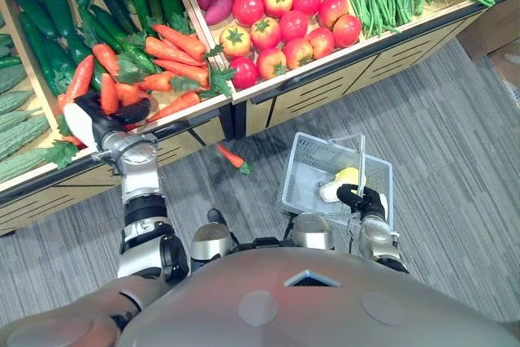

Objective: Pick vegetable in the basket

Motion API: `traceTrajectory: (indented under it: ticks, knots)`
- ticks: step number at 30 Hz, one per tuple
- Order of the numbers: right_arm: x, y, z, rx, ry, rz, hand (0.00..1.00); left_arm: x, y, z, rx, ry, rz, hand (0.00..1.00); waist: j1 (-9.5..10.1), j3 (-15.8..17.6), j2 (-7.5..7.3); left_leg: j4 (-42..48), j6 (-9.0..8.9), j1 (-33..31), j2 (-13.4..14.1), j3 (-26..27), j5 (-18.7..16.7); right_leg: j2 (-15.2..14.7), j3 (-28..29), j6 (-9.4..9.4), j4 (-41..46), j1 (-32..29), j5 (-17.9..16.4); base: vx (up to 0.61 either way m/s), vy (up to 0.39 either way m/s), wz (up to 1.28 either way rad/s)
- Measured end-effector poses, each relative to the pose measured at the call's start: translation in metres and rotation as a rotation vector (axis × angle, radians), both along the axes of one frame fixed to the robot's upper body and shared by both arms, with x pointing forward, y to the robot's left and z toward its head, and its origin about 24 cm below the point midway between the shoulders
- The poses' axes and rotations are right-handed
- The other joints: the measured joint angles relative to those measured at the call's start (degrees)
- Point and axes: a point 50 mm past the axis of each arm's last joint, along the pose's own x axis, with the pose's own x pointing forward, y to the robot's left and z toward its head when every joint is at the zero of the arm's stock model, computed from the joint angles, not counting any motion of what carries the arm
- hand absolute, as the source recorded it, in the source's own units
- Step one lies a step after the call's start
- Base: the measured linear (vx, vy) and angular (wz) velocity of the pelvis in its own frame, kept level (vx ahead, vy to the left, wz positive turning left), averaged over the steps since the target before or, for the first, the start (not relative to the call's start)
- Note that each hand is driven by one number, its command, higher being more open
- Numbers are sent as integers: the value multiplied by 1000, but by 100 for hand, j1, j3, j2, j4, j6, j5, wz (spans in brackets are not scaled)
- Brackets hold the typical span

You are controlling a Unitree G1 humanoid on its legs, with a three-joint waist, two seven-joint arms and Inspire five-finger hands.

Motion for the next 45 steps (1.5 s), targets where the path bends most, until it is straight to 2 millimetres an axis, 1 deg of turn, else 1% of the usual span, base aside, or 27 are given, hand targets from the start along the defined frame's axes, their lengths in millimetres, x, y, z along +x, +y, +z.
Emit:
traceTrajectory:
  ticks: [2, 4, 5, 6, 7, 9, 13, 15, 17, 21, 24, 26, 27, 29, 31, 33, 34, 36, 37, 39, 41, 42, 45]
  knots:
    - [0, -3, 1, -6, 0, -4, 0, 1, 13, 19, 69, -51, 20, 0, 10, 11, 19, 65, 0, -10, 29, 2, -40, 1, 4, 0, 75, -23, 0, 0, 0, 0]
    - [-1, -6, 1, -13, 1, -8, 0, 1, 19, 30, 108, -84, 36, 0, 18, 8, 41, 148, 3, -18, 45, 5, -88, -6, 11, -1, 110, -22, -1, -22, -26, -1]
    - [-2, -9, 2, -23, 1, -11, 0, 2, 25, 40, 149, -107, 48, 0, 28, -4, 68, 212, 9, -58, 49, 4, -122, -19, 21, -1, 123, -39, 0, -41, -41, -1]
    - [-2, -11, 2, -27, 1, -14, 0, 3, 27, 44, 163, -115, 49, 0, 41, -5, 82, 248, 14, -86, 53, 3, -138, -26, 25, -1, 136, -60, -1, -52, -51, -3]
    - [-3, -16, 3, -38, 3, -15, 0, 6, 29, 51, 191, -126, 48, 0, 92, 2, 123, 263, 16, -95, 56, 11, -144, -30, 49, -1, 170, -91, -1, -36, -34, -2]
    - [-5, -22, 5, -55, 8, -15, 0, 10, 30, 62, 211, -166, 54, 0, 133, -12, 169, 287, 11, -98, 65, 8, -163, -28, 123, 1, 186, -91, 0, -33, -36, -2]
    - [-5, -27, 7, -65, -8, -30, 0, 11, 30, 85, 294, -229, 50, 0, 141, -11, 177, 437, 8, -208, 110, -12, -215, -24, 155, 3, 220, -144, 1, -44, -53, 1]
    - [-5, -30, 8, -71, -8, -31, 0, 14, 28, 95, 305, -269, 44, 0, 155, -11, 177, 489, 10, -274, 131, -40, -219, -22, 164, 3, 262, -194, 2, -47, -51, 4]
    - [-5, -34, 9, -79, -10, -36, 0, 15, 25, 100, 317, -290, 33, 0, 153, -11, 177, 531, 16, -274, 142, -41, -228, -19, 173, 4, 269, -184, 2, -44, -47, 1]
    - [-4, -43, 12, -100, -21, -48, 0, 20, 12, 111, 355, -325, -33, 0, 169, -11, 177, 560, 14, -281, 149, -35, -235, -20, 219, 17, 269, -186, 11, -51, -35, -2]
    - [2, -50, 19, -120, -54, -42, 0, 26, 0, 117, 390, -351, -111, 0, 157, -8, 182, 586, 17, -275, 152, -1, -250, -20, 311, 50, 267, -200, 37, -59, -28, -7]
    - [9, -66, 27, -162, -73, -25, 0, 30, -14, 120, 403, -375, -198, 0, 162, 11, 230, 660, 22, -276, 163, 67, -299, -19, 423, 51, 264, -231, 100, -60, -22, -16]
    - [11, -70, 31, -180, -82, -16, 0, 30, -16, 120, 407, -380, -215, 0, 161, 6, 250, 670, 17, -276, 163, 107, -309, -19, 476, 58, 265, -258, 122, -61, -11, -29]
    - [21, -88, 45, -241, -120, 6, 0, 30, -28, 122, 423, -404, -295, 0, 142, 2, 310, 725, 38, -271, 162, 275, -353, -16, 649, 71, 257, -360, 210, -69, -11, -36]
    - [25, -98, 53, -272, -138, 20, 0, 31, -35, 124, 430, -420, -349, 0, 135, 6, 328, 790, 34, -241, 177, 394, -402, -7, 790, 67, 255, -394, 249, -59, -15, -38]
    - [37, -107, 68, -315, -193, 51, 0, 28, -45, 121, 438, -423, -429, 0, 106, -7, 416, 874, 13, -125, 248, 685, -505, 81, 1087, 40, 255, -466, 391, -75, -13, -66]
    - [41, -109, 73, -327, -214, 59, 0, 26, -47, 121, 442, -426, -448, 0, 92, 7, 438, 875, 9, -80, 266, 772, -523, 96, 1180, 30, 255, -481, 417, -86, -9, -71]
    - [58, -114, 91, -367, -283, 114, 0, 20, -57, 119, 450, -436, -526, 0, -7, 9, 471, 1025, -10, -48, 293, 1072, -691, 116, 1542, 67, 251, -621, 469, -111, -7, -70]
    - [61, -115, 96, -378, -294, 133, 0, 19, -59, 118, 450, -435, -548, 0, -13, 9, 484, 1074, -16, -45, 308, 1161, -741, 127, 1629, 79, 248, -659, 490, -106, -2, -77]
    - [71, -122, 111, -421, -322, 198, 0, 19, -73, 113, 437, -428, -645, 0, -33, 25, 561, 1219, -42, 18, 366, 1439, -871, 198, 1924, 79, 204, -732, 586, -75, -8, -66]
    - [77, -123, 119, -442, -345, 231, 0, 20, -81, 113, 428, -431, -698, 0, -93, 22, 574, 1274, -69, 26, 374, 1571, -917, 216, 2058, 88, 189, -786, 593, -74, -31, -40]
    - [82, -124, 126, -454, -366, 262, 0, 20, -88, 114, 427, -435, -747, 0, -196, 29, 588, 1297, -81, 31, 387, 1629, -930, 236, 2128, 100, 172, -812, 603, -80, -47, -32]
    - [89, -123, 135, -485, -375, 332, 0, 21, -99, 115, 435, -446, -843, 0, -214, 30, 616, 1415, -118, 47, 464, 1859, -995, 326, 2370, 109, 162, -922, 664, -67, -38, -44]
